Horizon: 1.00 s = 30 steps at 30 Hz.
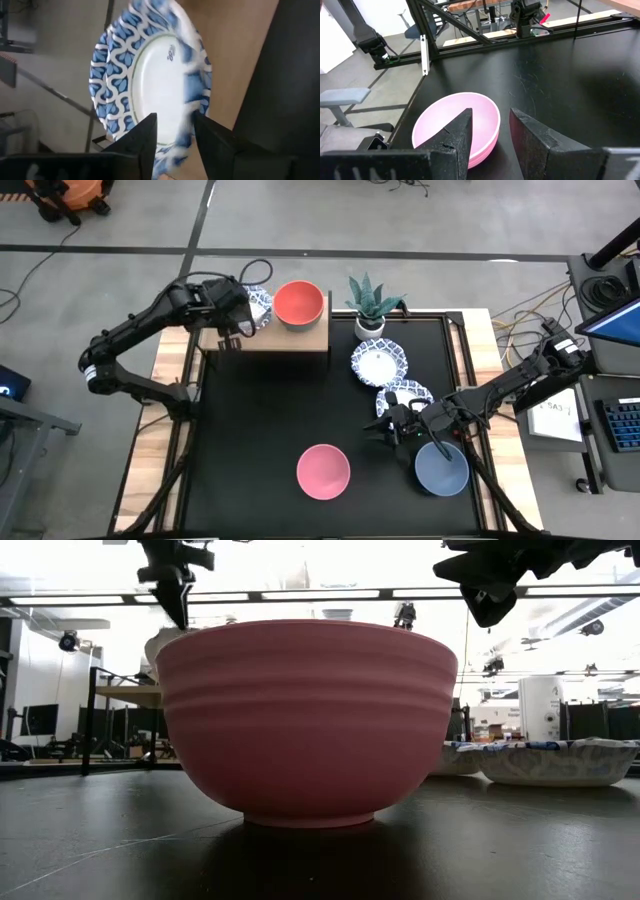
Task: Place and stack bowls onto a shelf
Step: Stack the white bowl on top of the white bowl on the shelf
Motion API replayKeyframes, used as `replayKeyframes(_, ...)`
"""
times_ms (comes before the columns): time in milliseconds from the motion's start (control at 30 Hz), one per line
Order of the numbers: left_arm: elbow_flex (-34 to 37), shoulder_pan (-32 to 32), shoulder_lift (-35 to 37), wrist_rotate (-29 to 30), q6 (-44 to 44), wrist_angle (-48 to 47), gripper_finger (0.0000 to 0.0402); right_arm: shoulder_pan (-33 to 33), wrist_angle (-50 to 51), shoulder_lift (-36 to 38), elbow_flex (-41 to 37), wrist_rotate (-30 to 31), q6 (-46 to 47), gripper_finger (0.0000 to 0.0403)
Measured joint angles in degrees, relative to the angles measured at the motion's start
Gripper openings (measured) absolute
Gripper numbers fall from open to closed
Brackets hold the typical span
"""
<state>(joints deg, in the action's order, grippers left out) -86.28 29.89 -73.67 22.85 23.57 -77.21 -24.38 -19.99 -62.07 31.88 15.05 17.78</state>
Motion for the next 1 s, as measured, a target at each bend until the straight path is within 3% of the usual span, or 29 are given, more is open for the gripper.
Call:
replayKeyframes(200, -4.04, -0.07, 2.16, -7.62, -2.78, -0.17, 0.0121, 0.0, 0.0, -0.01, 0.0, 0.0, 0.0, 0.0118)
replayKeyframes(433, -1.02, -0.15, 8.04, -19.45, -7.62, 5.47, 0.0098, 0.01, 0.0, -0.01, 0.0, 0.0, -0.01, 0.0118)
replayKeyframes(533, 4.35, -0.06, 11.64, -18.28, -8.07, 10.27, 0.0067, 0.02, 0.0, -0.01, 0.0, 0.0, -0.02, 0.0118)
replayKeyframes(700, 15.75, 0.0, 17.24, -11.02, -10.97, 24.66, 0.001, 0.02, 0.0, -0.01, 0.0, 0.0, -0.57, 0.0118)
replayKeyframes(867, 26.89, 0.0, 20.49, -6.35, -12.79, 36.5, 0.0007, 0.02, 0.0, -0.01, 0.0, 0.0, -0.37, 0.0118)
replayKeyframes(1000, 31.53, 0.0, 21.53, -5.74, -13.64, 41.11, 0.0002, 0.02, -0.02, 0.01, 0.0, 0.0, -0.37, 0.0118)
